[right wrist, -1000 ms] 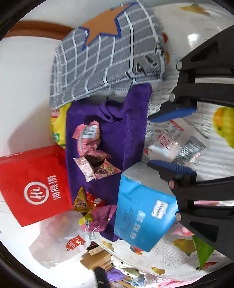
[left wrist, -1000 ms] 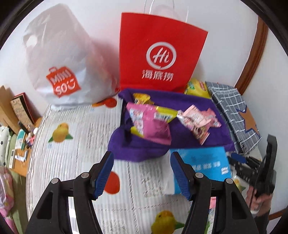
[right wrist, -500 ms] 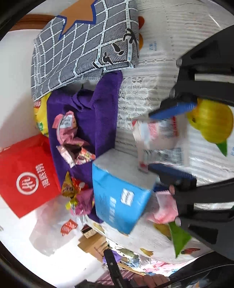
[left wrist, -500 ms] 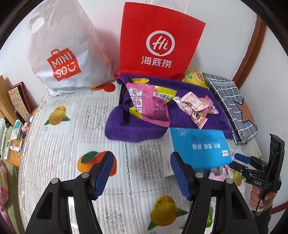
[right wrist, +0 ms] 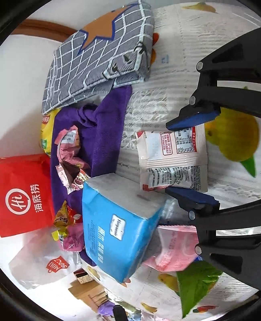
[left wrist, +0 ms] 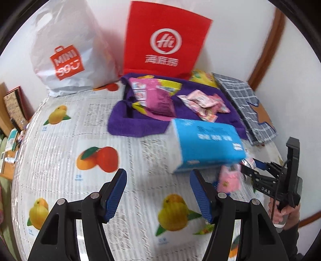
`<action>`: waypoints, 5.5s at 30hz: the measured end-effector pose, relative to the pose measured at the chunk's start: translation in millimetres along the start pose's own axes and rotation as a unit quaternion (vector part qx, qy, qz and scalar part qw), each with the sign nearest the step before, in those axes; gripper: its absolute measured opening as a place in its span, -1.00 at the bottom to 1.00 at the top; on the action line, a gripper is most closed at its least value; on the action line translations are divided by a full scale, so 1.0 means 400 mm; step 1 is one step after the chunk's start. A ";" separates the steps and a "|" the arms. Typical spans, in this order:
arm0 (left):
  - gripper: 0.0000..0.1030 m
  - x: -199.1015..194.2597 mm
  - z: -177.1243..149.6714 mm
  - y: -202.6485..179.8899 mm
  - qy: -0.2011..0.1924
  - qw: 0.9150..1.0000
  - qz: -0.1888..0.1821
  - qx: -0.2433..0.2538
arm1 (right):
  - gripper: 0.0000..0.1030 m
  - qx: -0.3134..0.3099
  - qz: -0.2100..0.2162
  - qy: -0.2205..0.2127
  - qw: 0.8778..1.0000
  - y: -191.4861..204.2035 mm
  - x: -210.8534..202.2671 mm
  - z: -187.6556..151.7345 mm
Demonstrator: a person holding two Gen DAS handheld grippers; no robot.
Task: Organize snacks
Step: 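Grasp the green snack bag with the left tool, then lift the green snack bag with the left tool while the right holds the white packet, then carry the green bag and white packet over the purple towel with both tools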
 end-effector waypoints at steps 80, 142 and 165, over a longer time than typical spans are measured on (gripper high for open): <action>-0.28 0.135 -0.175 -0.031 -0.042 0.998 0.005 -0.036 | 0.15 0.032 -0.057 -0.034 0.997 -0.052 -0.067 -0.127; -0.38 -0.150 0.208 -0.052 -0.098 0.994 -0.038 -0.032 | 0.07 -0.013 0.023 -0.110 0.994 0.219 -0.233 0.354; -0.38 0.024 0.403 -0.004 -0.070 0.996 -0.040 -0.037 | 0.07 0.027 0.034 -0.102 0.994 0.165 -0.091 0.543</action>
Point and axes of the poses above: each gripper's, at about its wrist camera, not at the fingertips, and x roughly the way its jaws point, y to its left, z to its top, the point moved 5 cm from there along x, roughly the way its jaws point, and after that the axes turned 4 degrees about x, right-handed, at the moved point
